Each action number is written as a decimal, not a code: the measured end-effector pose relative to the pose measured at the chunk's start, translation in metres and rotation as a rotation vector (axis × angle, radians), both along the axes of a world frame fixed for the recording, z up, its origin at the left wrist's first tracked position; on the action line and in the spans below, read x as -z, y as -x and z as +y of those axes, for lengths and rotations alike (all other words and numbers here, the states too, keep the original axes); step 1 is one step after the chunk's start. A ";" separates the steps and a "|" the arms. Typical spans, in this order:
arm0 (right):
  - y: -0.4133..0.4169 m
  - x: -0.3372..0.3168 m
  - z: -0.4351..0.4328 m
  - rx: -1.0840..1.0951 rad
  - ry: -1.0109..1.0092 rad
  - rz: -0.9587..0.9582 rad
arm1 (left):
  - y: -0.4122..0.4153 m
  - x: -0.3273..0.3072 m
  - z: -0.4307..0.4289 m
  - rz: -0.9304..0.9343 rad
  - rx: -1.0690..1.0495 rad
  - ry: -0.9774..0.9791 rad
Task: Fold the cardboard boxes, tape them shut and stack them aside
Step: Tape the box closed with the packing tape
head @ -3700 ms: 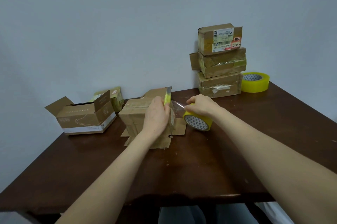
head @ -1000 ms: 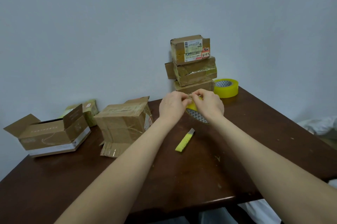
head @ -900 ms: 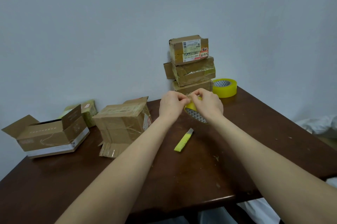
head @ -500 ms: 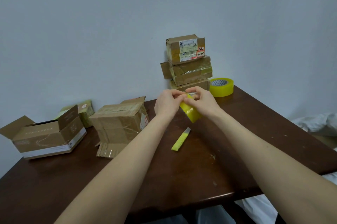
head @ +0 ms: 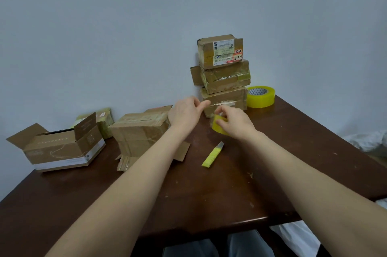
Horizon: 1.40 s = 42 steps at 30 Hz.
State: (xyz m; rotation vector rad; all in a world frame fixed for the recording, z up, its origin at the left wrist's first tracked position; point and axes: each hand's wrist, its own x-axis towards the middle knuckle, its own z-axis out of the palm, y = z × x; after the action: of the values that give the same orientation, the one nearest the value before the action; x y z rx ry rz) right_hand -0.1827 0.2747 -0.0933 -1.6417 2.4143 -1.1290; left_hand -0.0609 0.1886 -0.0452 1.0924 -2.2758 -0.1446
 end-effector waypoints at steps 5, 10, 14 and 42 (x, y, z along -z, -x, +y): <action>-0.011 0.014 -0.002 0.005 -0.321 0.147 | -0.042 -0.014 -0.026 0.103 -0.031 0.088; -0.052 -0.033 -0.033 0.002 0.008 0.062 | -0.114 -0.026 -0.088 0.141 -0.177 0.074; -0.122 -0.054 -0.070 -0.134 0.060 -0.023 | -0.154 -0.020 -0.118 0.024 -0.270 -0.109; -0.137 -0.026 -0.115 -0.063 -0.363 -0.679 | -0.173 0.022 -0.110 0.185 -0.248 -0.723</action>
State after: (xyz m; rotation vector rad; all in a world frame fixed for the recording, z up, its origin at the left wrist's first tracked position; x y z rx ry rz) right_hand -0.0457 0.1600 -0.0676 -1.0006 1.9553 -0.9546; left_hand 0.1118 0.0785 -0.0669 1.6217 -1.9289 -0.9778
